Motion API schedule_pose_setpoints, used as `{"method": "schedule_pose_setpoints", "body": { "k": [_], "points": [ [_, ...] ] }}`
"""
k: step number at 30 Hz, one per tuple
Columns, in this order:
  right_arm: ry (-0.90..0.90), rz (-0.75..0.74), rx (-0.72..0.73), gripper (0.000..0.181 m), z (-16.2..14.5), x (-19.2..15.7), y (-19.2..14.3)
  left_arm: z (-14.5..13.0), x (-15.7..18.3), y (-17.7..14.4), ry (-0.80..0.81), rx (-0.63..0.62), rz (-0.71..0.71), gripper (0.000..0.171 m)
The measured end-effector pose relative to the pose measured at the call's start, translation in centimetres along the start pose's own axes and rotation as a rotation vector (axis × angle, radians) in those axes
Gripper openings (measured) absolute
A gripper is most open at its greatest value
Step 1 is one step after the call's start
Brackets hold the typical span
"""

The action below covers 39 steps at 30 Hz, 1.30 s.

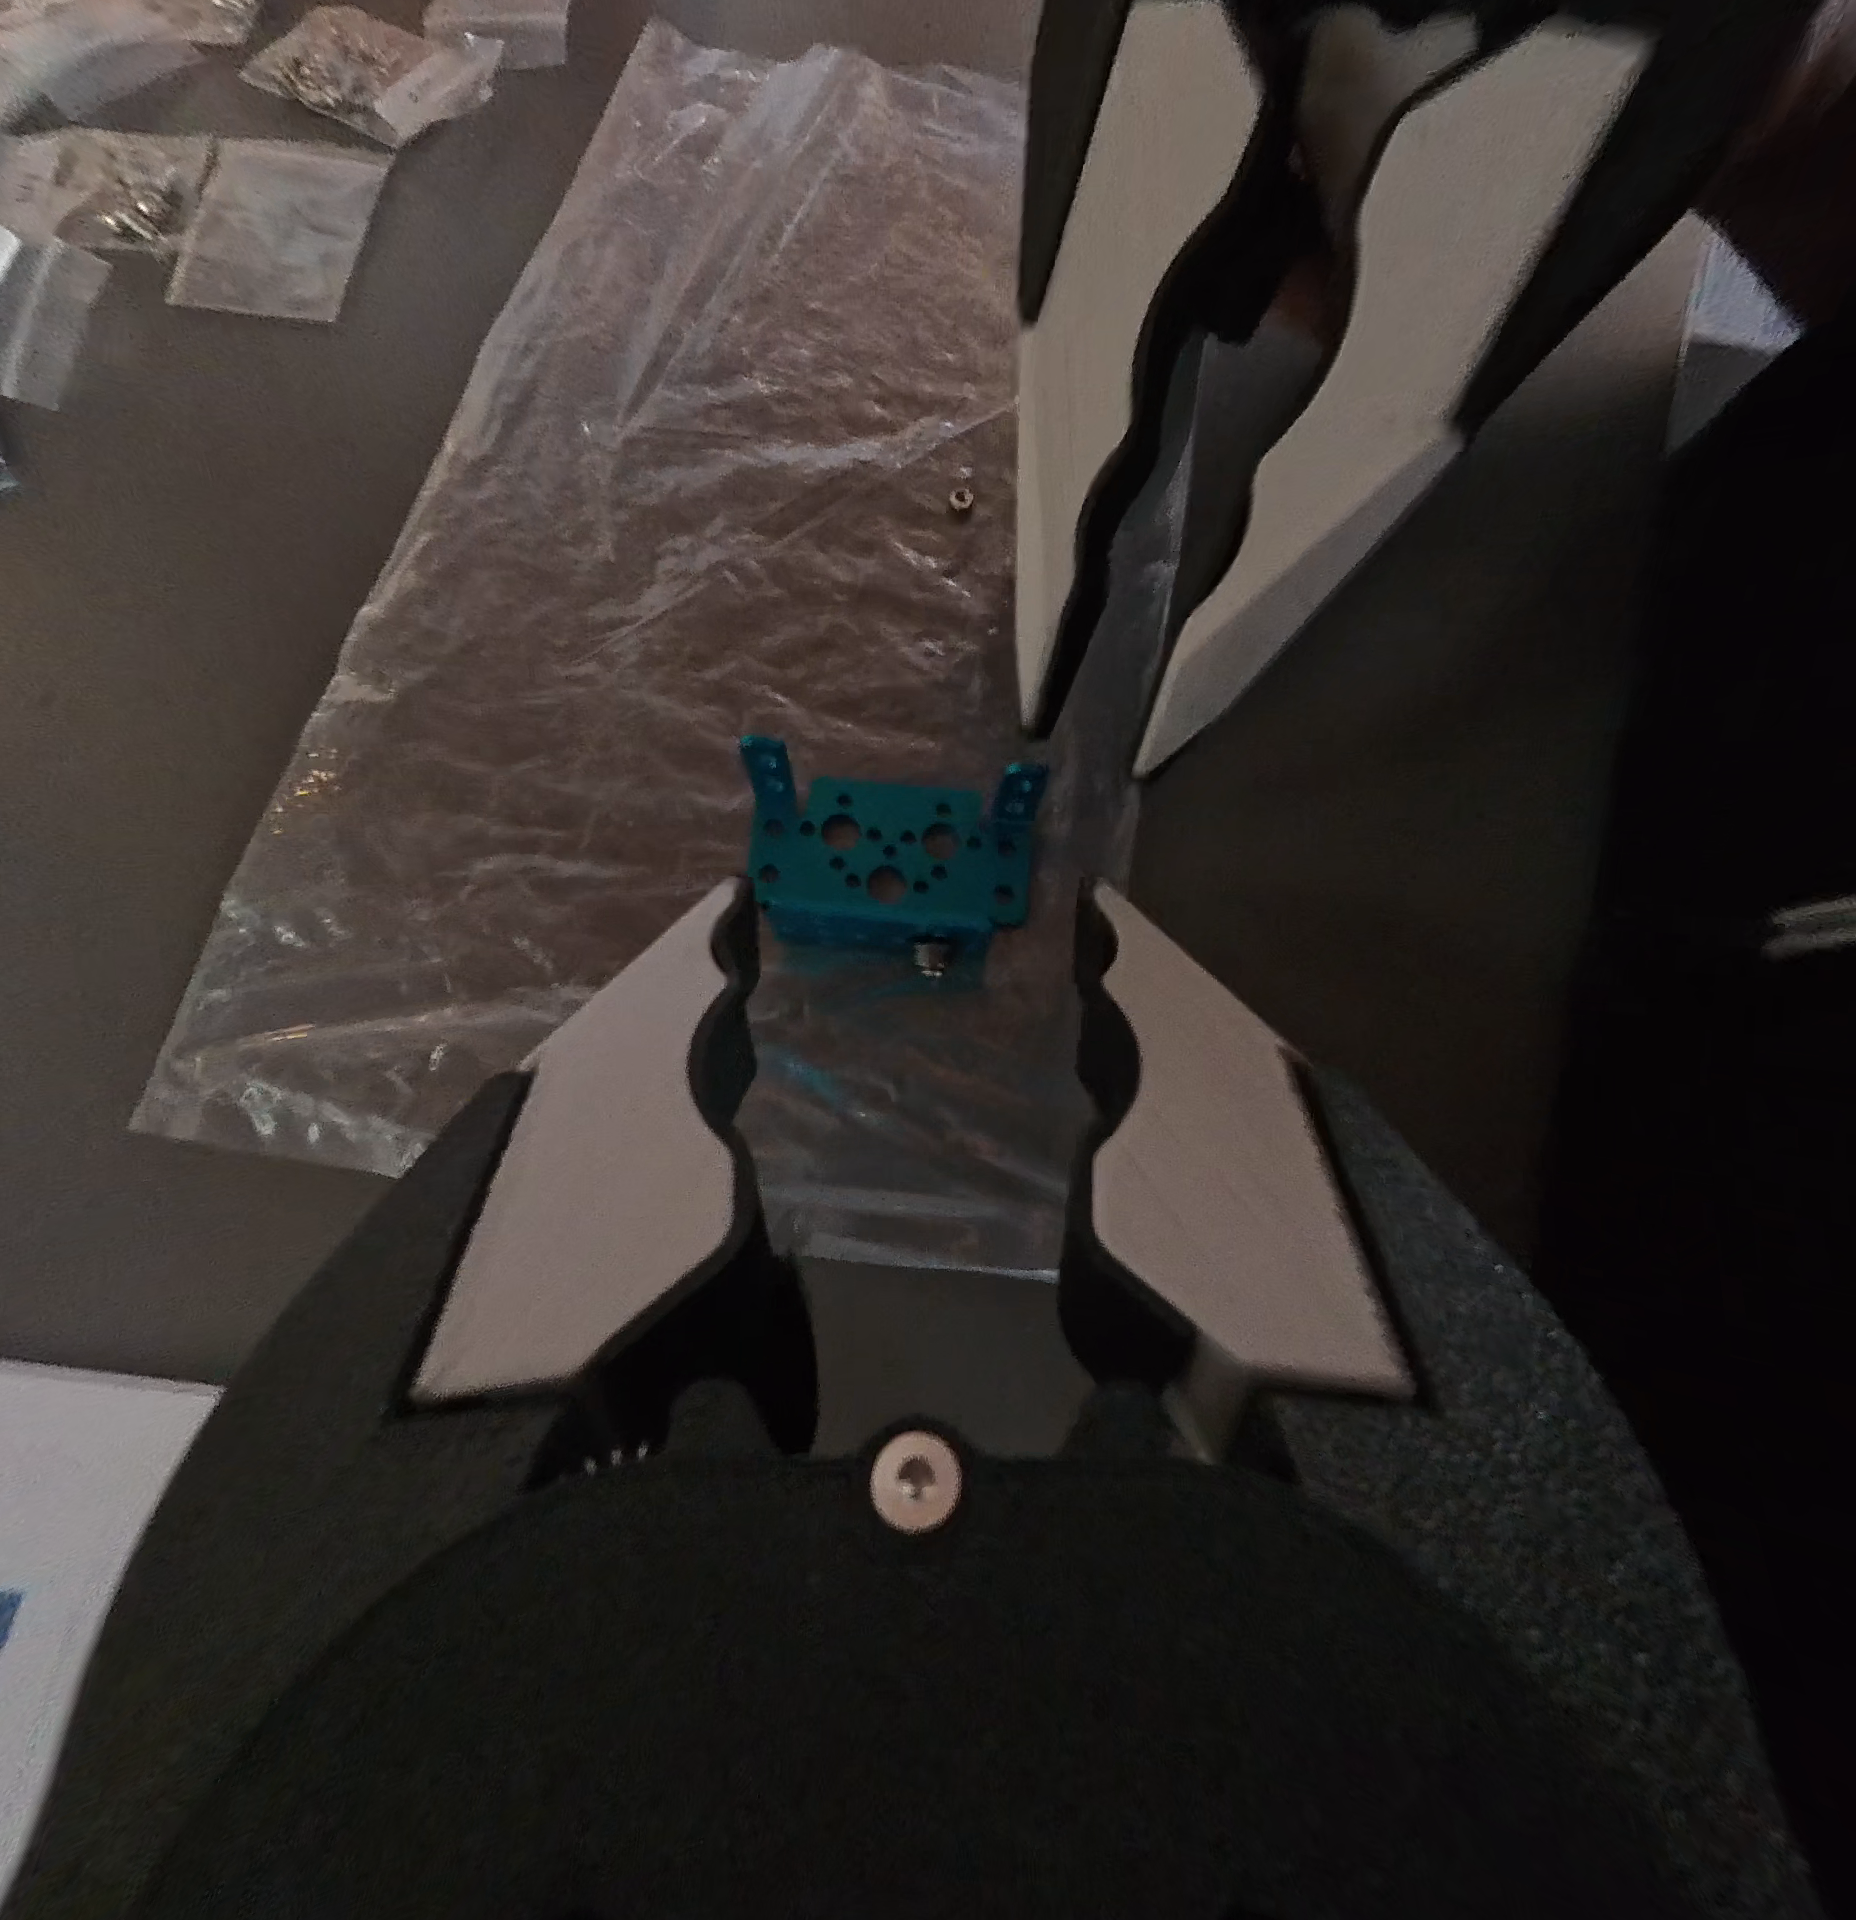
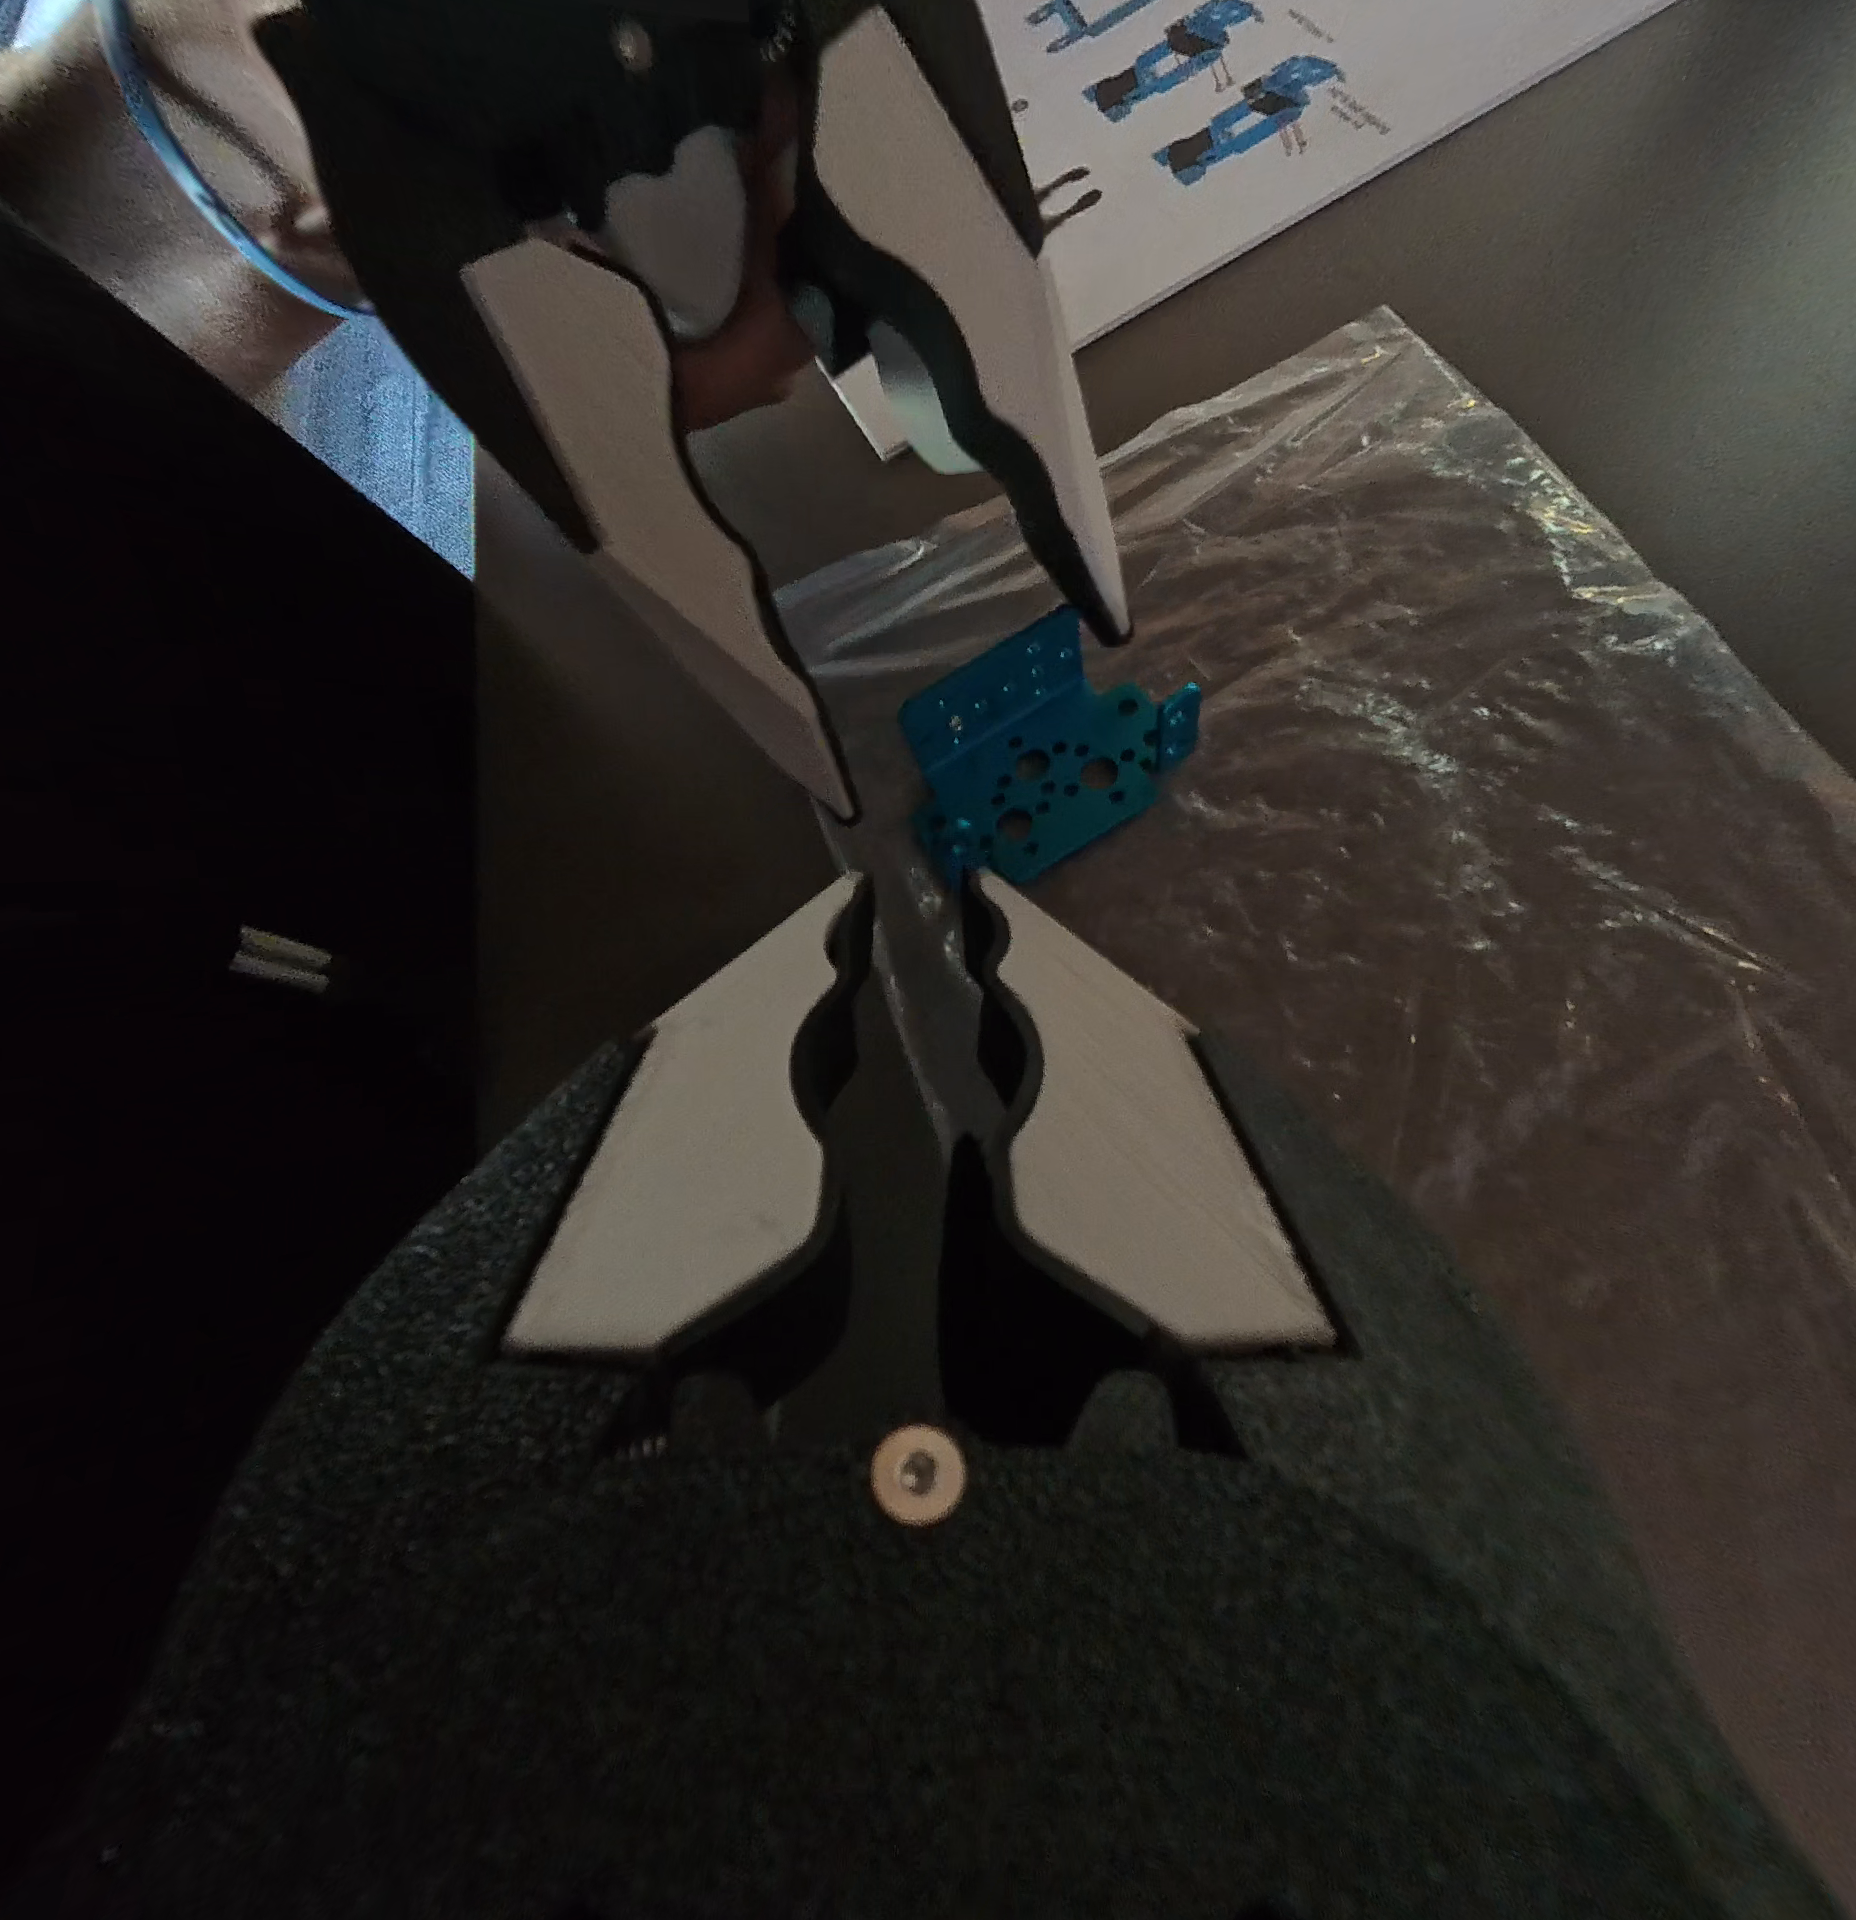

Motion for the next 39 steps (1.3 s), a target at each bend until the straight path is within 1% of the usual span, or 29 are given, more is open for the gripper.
{"method": "schedule_pose_setpoints", "body": {
  "k": [4, 7, 11, 15, 18, 22, 25, 28, 31, 32, 34, 37, 39],
  "points": [
    [0.010, -0.036, 0.059, 0.015, -0.5, -0.3, -1.9, -0.2, -0.5, 0.5, 0.071, -0.032, 0.002, 0.046],
    [0.036, -0.074, 0.098, 0.015, -1.3, -0.3, -3.6, 0.2, -0.6, 0.6, 0.115, -0.030, -0.025, 0.045],
    [0.040, -0.145, 0.134, 0.014, -1.9, 0.1, -6.3, 1.2, -1.1, 0.9, 0.160, 0.021, -0.063, 0.045],
    [0.013, -0.207, 0.139, 0.014, -1.8, 1.1, -8.6, 1.9, -1.9, 2.6, 0.189, 0.023, -0.085, 0.045],
    [0.003, -0.237, 0.132, 0.013, -2.1, 1.8, -9.6, 2.6, -2.7, 3.5, 0.206, 0.045, -0.086, 0.045],
    [-0.016, -0.256, 0.118, 0.013, -2.3, 2.3, -9.9, 2.9, -3.4, 4.0, 0.209, 0.052, -0.065, 0.045],
    [-0.037, -0.246, 0.119, 0.013, -2.0, 2.2, -9.2, 2.7, -3.0, 4.2, 0.201, 0.048, -0.076, 0.045],
    [-0.079, -0.296, 0.130, 0.015, -1.9, 2.6, -8.4, 2.7, -2.8, 4.2, 0.205, 0.042, -0.059, 0.045],
    [-0.058, -0.300, 0.171, 0.017, -2.1, 3.0, -7.8, 2.7, -2.7, 4.1, 0.173, 0.022, -0.043, 0.046],
    [-0.043, -0.293, 0.175, 0.019, -2.2, 3.1, -7.6, 2.7, -2.6, 4.0, 0.166, 0.018, -0.036, 0.049],
    [-0.049, -0.315, 0.189, 0.021, -2.2, 3.1, -7.8, 2.5, -2.3, 3.5, 0.136, 0.012, -0.012, 0.057],
    [-0.070, -0.353, 0.200, 0.022, -2.4, 3.1, -8.2, 2.3, -1.8, 1.8, 0.049, 0.044, 0.051, 0.057],
    [-0.059, -0.358, 0.182, 0.025, -2.6, 3.2, -8.1, 1.8, -1.4, 0.6, -0.047, 0.078, 0.109, 0.057]
  ]
}}
Point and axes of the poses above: each gripper's, where its closed fingertips meet, y out along the fingers, z out of its top, x = y × z across the jaws, the point moved 6 cm from there along -y, back along the fingers, and after that the axes turned 12 degrees about z, right-handed, at the moved point
